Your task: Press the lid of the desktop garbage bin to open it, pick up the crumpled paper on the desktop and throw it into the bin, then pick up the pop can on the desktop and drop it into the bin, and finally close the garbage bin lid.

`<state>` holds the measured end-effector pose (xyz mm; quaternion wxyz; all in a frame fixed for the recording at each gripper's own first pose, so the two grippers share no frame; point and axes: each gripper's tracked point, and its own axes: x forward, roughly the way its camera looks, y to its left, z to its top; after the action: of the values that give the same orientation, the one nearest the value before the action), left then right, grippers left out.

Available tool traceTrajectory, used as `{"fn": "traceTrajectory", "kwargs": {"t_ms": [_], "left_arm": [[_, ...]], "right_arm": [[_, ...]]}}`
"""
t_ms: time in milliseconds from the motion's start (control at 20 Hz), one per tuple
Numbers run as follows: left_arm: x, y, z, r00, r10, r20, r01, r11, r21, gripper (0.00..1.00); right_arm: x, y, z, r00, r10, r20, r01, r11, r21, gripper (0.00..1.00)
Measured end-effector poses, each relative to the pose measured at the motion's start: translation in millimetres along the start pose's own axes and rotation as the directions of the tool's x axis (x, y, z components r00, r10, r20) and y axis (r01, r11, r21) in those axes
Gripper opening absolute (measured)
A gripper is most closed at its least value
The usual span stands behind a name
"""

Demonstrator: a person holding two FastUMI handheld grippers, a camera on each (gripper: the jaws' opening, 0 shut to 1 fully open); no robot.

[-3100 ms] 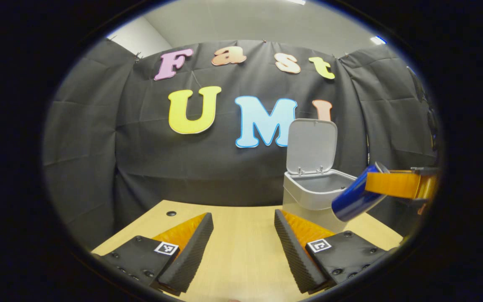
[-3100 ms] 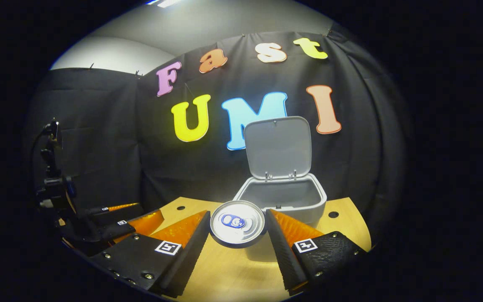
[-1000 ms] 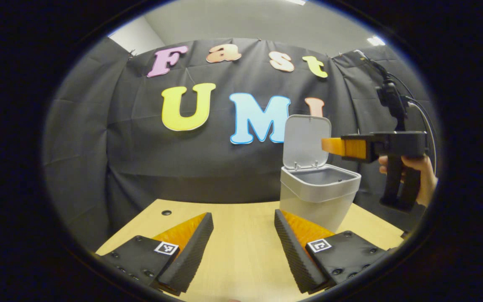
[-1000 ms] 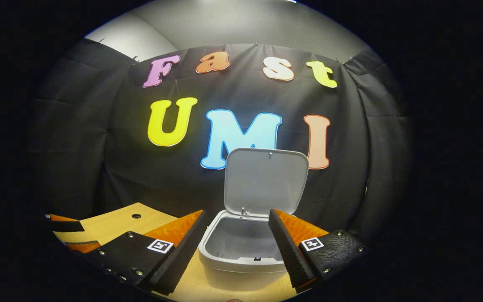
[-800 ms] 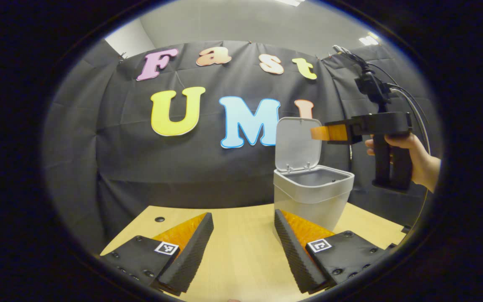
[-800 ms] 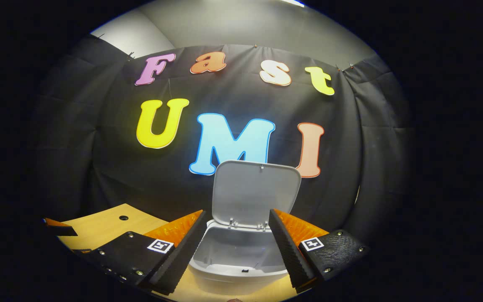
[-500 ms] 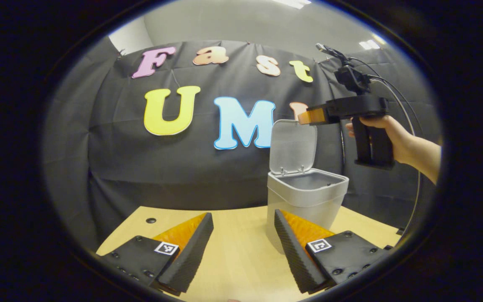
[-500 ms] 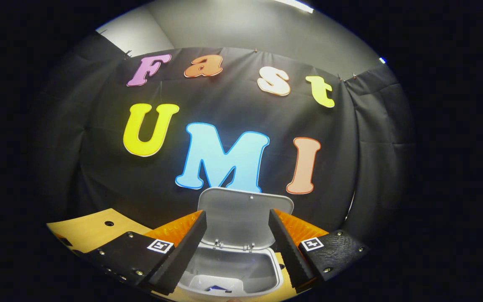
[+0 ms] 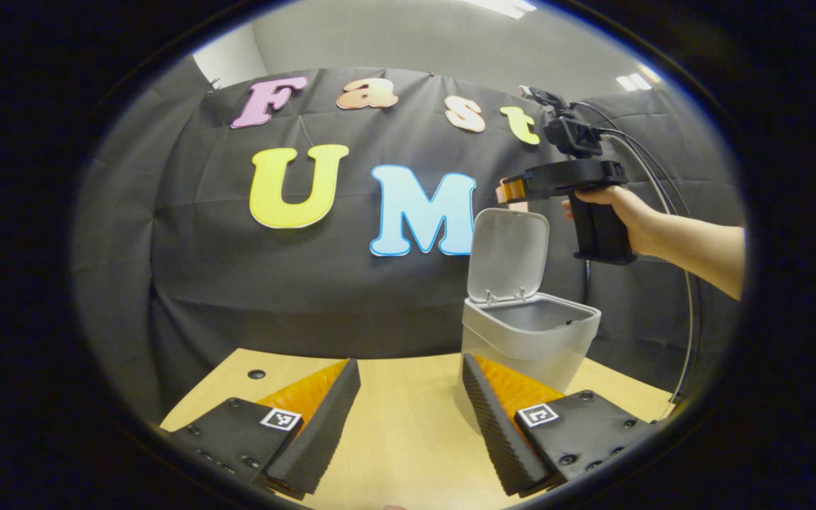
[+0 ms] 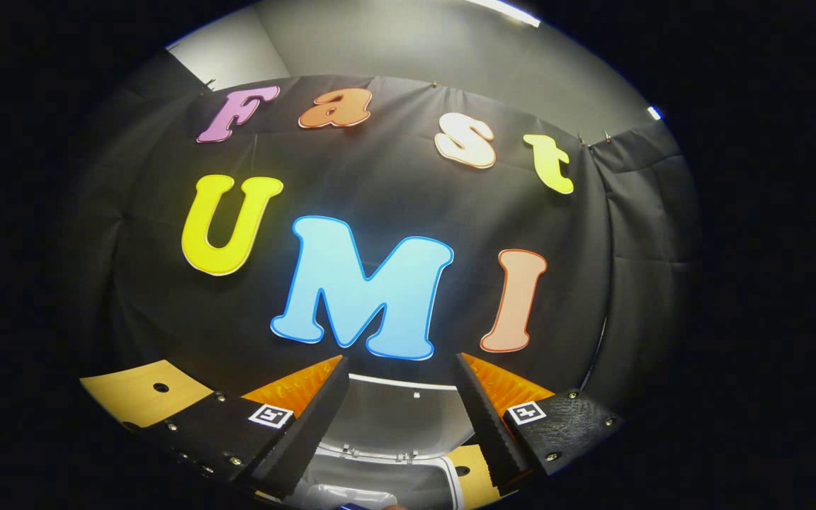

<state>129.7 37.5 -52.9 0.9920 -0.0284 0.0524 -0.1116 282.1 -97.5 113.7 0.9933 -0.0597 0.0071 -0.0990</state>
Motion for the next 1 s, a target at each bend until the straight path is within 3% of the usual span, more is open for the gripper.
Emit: {"fn": "traceTrajectory", "kwargs": {"t_ms": [350, 850, 1000], "left_arm": [[-1.9, 12.1, 4.0, 0.999, 0.031, 0.011, -0.031, 1.0, 0.002, 0.96], [-25.4, -15.7, -1.1, 0.992, 0.121, 0.03, -0.12, 0.992, -0.024, 0.96], [-35.6, -33.7, -7.8, 0.991, 0.135, 0.022, -0.134, 0.99, -0.039, 0.96]], "right_arm": [[22.3, -14.9, -15.9, 0.999, -0.017, -0.046, 0.02, 0.997, 0.069, 0.94], [2.8, -13.8, -27.1, 0.992, 0.108, -0.058, -0.093, 0.972, 0.216, 0.95], [-19.1, -11.0, -34.5, 0.99, 0.135, -0.05, -0.123, 0.973, 0.194, 0.95]]}}
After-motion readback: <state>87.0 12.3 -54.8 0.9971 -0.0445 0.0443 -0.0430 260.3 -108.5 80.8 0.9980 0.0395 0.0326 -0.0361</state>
